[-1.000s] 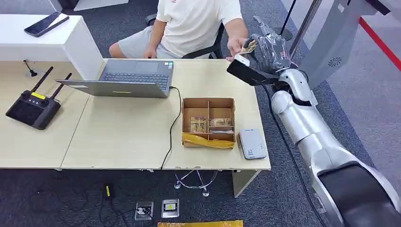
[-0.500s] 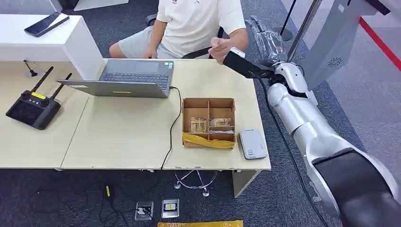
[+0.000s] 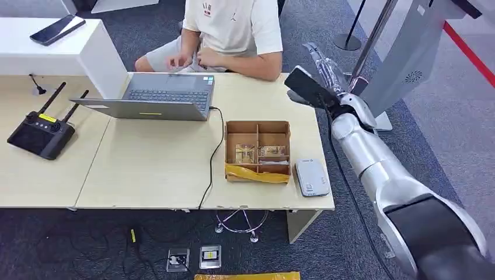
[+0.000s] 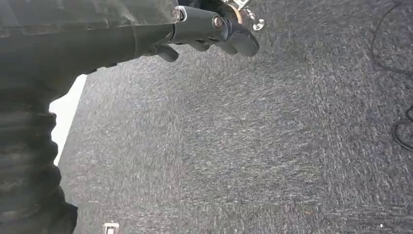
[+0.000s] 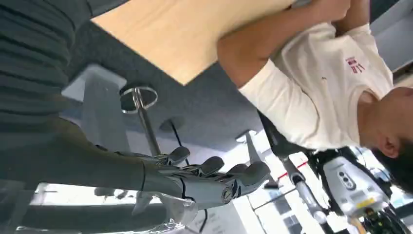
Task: Pass the card to the sensor for recognition and then transmit it.
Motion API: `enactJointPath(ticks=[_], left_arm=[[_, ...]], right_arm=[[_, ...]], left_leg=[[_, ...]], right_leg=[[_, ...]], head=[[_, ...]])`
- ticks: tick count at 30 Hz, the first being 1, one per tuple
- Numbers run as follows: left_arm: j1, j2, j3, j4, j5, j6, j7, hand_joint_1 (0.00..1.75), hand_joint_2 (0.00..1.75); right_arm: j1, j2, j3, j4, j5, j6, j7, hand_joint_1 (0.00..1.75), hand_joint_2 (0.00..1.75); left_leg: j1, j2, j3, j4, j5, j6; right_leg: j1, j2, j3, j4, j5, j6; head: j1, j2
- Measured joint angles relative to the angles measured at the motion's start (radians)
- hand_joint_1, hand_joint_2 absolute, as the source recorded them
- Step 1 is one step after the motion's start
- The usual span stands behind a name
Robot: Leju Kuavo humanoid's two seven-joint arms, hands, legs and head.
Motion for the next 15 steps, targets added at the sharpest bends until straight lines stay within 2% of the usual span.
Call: enactJointPath(ticks=[7, 15], left_arm=[[0.001, 0.000, 0.002, 0.000, 0.019, 0.005, 0.004, 0.00, 1.75], [0.002, 0.000, 0.002, 0.000, 0.020, 0.017, 0.006, 0.00, 1.75]], right_arm=[[0.206, -0.038, 0.000, -0.183, -0.102, 0.090, 0.045, 0.00, 1.75], [0.375, -0.086, 0.000, -0.390, -0.118, 0.162, 0.095, 0.00, 1.75]], left_leg=[[0.000, 0.000, 0.000, 0.000, 0.000, 0.000], [0.000, 0.000, 0.000, 0.000, -0.001, -0.001]], right_leg=[[0.000, 0.000, 0.000, 0.000, 0.000, 0.000], [0.000, 0.000, 0.000, 0.000, 0.000, 0.000]], head=[[0.000, 0.000], [0.000, 0.000]])
